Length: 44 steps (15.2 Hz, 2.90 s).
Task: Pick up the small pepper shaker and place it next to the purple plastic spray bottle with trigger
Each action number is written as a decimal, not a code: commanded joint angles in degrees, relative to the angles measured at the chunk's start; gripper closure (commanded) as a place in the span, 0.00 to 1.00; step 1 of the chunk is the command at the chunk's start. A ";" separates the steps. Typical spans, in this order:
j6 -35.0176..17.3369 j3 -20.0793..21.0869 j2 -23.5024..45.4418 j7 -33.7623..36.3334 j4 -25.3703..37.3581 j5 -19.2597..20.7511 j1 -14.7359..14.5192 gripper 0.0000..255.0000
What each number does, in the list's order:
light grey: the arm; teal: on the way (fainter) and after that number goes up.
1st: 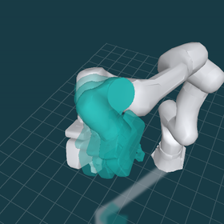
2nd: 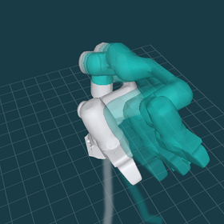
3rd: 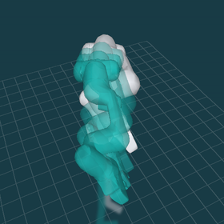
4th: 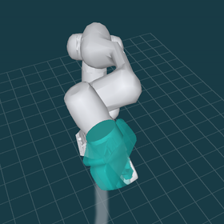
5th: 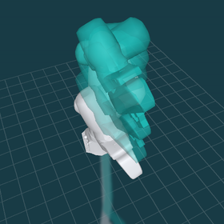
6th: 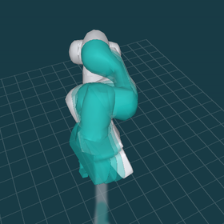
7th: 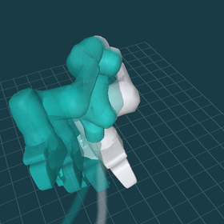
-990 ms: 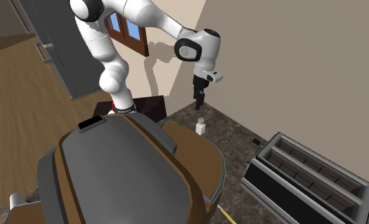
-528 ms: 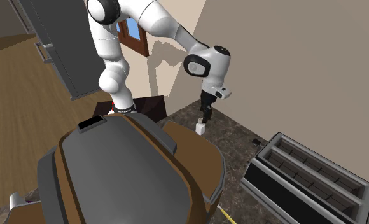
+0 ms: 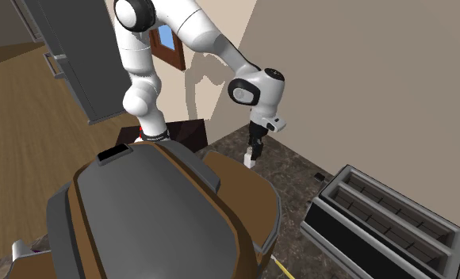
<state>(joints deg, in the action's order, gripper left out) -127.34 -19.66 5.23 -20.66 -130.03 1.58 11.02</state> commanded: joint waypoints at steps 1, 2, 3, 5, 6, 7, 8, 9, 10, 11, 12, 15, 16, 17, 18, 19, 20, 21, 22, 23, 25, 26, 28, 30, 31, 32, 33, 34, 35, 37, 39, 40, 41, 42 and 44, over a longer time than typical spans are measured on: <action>-0.21 0.00 0.07 -0.02 -0.13 -0.03 0.01 0.00; -0.21 0.00 0.07 -0.02 -0.13 -0.03 0.01 0.00; -0.21 0.00 0.07 -0.02 -0.13 -0.03 0.01 0.00; -0.21 0.00 0.07 -0.02 -0.13 -0.03 0.01 0.00; -0.21 0.00 0.07 -0.02 -0.12 -0.03 0.01 1.00; -0.21 0.00 0.07 -0.02 -0.12 -0.03 0.01 1.00; -0.21 0.00 0.06 -0.02 -0.12 -0.03 0.01 1.00; -0.21 0.00 0.07 -0.02 -0.13 -0.03 0.01 1.00; -0.21 0.00 0.07 -0.02 -0.12 -0.03 0.01 1.00; -0.21 0.00 0.07 -0.02 -0.13 -0.03 0.01 1.00; -0.21 0.00 0.07 -0.02 -0.12 -0.03 0.01 1.00; -0.21 0.00 0.07 -0.02 -0.13 -0.03 0.01 1.00; 0.54 -0.02 -0.48 0.11 0.10 0.19 -0.03 1.00; 1.29 -0.04 -1.01 0.23 0.35 0.38 -0.06 1.00; 2.05 -0.06 -1.53 0.35 0.61 0.58 -0.09 1.00; 2.80 -0.07 -2.04 0.46 0.89 0.76 -0.11 1.00; 3.56 -0.07 -2.54 0.57 1.17 0.94 -0.14 1.00; 4.32 -0.07 -3.02 0.67 1.47 1.11 -0.16 1.00; 5.08 -0.07 -3.50 0.76 1.78 1.27 -0.18 1.00; 5.84 -0.07 -3.96 0.86 2.10 1.42 -0.20 1.00; 7.36 -0.04 -4.84 1.03 2.78 1.71 -0.24 1.00; 8.13 -0.03 -5.27 1.10 3.14 1.84 -0.26 1.00; 9.65 0.01 -6.08 1.25 3.89 2.09 -0.29 1.00; 11.18 0.05 -6.84 1.37 4.69 2.31 -0.33 1.00; 11.95 0.08 -7.20 1.43 5.11 2.41 -0.34 1.00; 12.71 0.11 -7.55 1.48 5.54 2.50 -0.36 1.00; 13.48 0.13 -7.88 1.53 5.99 2.59 -0.37 1.00; 14.24 0.16 -8.21 1.57 6.44 2.67 -0.39 1.00; 15.01 0.19 -8.52 1.61 6.91 2.75 -0.40 1.00; 16.54 0.25 -9.10 1.68 7.88 2.89 -0.43 1.00; 18.06 0.32 -9.63 1.74 8.90 3.01 -0.46 1.00; 18.83 0.35 -9.87 1.76 9.43 3.07 -0.47 1.00; 19.59 0.38 -10.11 1.78 9.97 3.12 -0.49 1.00; 20.36 0.42 -10.33 1.80 10.52 3.16 -0.50 1.00; 21.88 0.48 -10.73 1.82 11.66 3.24 -0.53 1.00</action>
<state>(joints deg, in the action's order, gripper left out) -106.22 -19.20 -5.36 -18.83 -118.98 4.80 10.50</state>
